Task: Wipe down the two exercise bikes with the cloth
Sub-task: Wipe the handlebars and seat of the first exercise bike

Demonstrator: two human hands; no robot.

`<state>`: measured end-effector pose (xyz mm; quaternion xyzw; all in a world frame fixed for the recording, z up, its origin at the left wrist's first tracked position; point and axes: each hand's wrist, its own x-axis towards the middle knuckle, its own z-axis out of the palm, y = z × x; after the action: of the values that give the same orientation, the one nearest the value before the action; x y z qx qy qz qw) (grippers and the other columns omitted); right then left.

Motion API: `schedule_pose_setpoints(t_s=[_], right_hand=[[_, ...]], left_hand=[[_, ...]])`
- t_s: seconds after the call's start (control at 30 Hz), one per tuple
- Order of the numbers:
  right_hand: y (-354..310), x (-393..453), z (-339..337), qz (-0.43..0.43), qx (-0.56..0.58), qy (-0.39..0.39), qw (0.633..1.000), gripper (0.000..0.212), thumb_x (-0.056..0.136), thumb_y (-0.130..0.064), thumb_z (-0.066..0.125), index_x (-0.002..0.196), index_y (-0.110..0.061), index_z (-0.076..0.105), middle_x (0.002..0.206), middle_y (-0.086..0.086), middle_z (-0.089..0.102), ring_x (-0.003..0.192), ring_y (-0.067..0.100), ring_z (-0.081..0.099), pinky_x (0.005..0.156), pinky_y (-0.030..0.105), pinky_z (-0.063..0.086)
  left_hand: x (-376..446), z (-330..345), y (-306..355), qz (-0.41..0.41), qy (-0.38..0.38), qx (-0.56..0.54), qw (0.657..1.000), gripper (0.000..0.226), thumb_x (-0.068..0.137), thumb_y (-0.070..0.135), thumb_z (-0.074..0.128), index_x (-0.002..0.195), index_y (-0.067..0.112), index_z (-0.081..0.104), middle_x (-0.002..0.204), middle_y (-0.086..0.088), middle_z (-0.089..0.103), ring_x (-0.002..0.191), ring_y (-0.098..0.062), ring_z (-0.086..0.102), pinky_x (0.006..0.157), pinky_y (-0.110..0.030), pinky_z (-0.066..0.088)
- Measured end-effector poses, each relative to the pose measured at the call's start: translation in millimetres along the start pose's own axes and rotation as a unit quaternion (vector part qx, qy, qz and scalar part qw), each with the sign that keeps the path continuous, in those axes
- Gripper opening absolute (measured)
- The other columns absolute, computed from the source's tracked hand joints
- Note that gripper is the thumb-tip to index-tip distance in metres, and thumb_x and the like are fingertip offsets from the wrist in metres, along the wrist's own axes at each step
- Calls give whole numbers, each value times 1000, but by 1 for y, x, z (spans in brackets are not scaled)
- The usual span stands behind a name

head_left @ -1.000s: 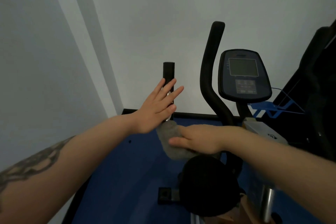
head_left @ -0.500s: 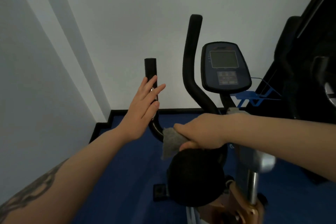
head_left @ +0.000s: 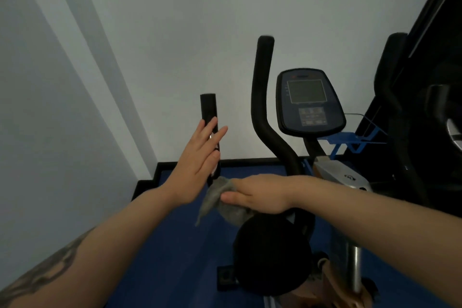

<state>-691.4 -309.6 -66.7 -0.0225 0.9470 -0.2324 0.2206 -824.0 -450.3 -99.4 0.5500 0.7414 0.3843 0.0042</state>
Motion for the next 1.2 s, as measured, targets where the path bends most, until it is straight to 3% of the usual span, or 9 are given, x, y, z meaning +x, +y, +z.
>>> schedule_pose_setpoints(t_s=[0.2, 0.3, 0.43, 0.57, 0.73, 0.83, 1.0, 1.07, 1.2], right_hand=[[-13, 22, 12, -8, -7, 143, 990, 51, 100, -58, 13, 118, -28, 52, 104, 7, 65, 93, 24, 61, 86, 43, 49], [-8, 33, 14, 15, 127, 202, 971, 47, 103, -53, 20, 122, -29, 55, 110, 3, 66, 100, 20, 62, 92, 44, 49], [-8, 48, 3, 60, 467, 297, 831, 44, 99, -57, 27, 107, -33, 63, 109, -3, 68, 102, 10, 63, 100, 38, 48], [-27, 79, -32, 29, 528, 363, 767, 43, 103, -50, 27, 130, -23, 46, 126, 6, 59, 114, 19, 57, 107, 37, 42], [-35, 93, -39, -51, 518, 360, 774, 19, 104, -40, 30, 123, -38, 32, 123, -2, 56, 107, 7, 55, 95, 19, 41], [-32, 86, -9, -46, 511, 342, 787, 20, 103, -43, 33, 123, -43, 35, 113, -13, 59, 98, -5, 57, 78, 6, 43], [-35, 107, -54, -19, 470, 415, 779, 25, 103, -44, 30, 117, -26, 39, 97, -12, 54, 90, 4, 55, 84, 20, 43], [-35, 110, -52, -32, 465, 432, 772, 17, 103, -43, 32, 113, -30, 39, 97, -13, 55, 88, -1, 55, 76, 13, 43], [-25, 104, -26, -13, 483, 384, 787, 15, 102, -47, 31, 110, -38, 40, 100, -11, 60, 90, -1, 57, 73, 12, 44]], left_hand=[[-5, 10, 7, -73, 47, -114, 990, 50, 107, 24, 26, 152, 24, 6, 162, 8, 0, 149, -4, 3, 121, -28, 4], [-8, 13, 16, -179, 104, -272, 940, 49, 101, 31, 32, 148, 36, 17, 154, 16, 28, 140, 6, 28, 111, -11, 23], [2, 18, 24, -257, 176, -323, 894, 38, 104, 28, 38, 137, 44, 34, 128, 29, 45, 105, 29, 46, 80, 4, 36], [21, 17, 35, -276, 239, -354, 861, 30, 104, 28, 38, 131, 36, 49, 115, 17, 62, 94, 11, 62, 72, -5, 48], [28, 28, 43, -326, 318, -313, 833, 28, 105, 35, 35, 117, 29, 60, 100, 4, 70, 89, -6, 67, 75, -23, 54], [22, 36, 38, -349, 354, -294, 816, 25, 104, 32, 40, 103, 22, 64, 80, 8, 70, 72, -3, 65, 59, -17, 48], [20, 39, 38, -335, 335, -252, 844, 30, 105, 37, 31, 120, 29, 56, 96, 12, 67, 82, 3, 63, 72, -20, 50], [20, 39, 37, -335, 325, -255, 847, 31, 105, 40, 29, 123, 31, 53, 100, 9, 68, 84, 1, 64, 74, -25, 52], [18, 41, 32, -364, 345, -258, 826, 30, 104, 39, 31, 101, 21, 55, 83, -2, 65, 70, -9, 61, 62, -29, 50]])
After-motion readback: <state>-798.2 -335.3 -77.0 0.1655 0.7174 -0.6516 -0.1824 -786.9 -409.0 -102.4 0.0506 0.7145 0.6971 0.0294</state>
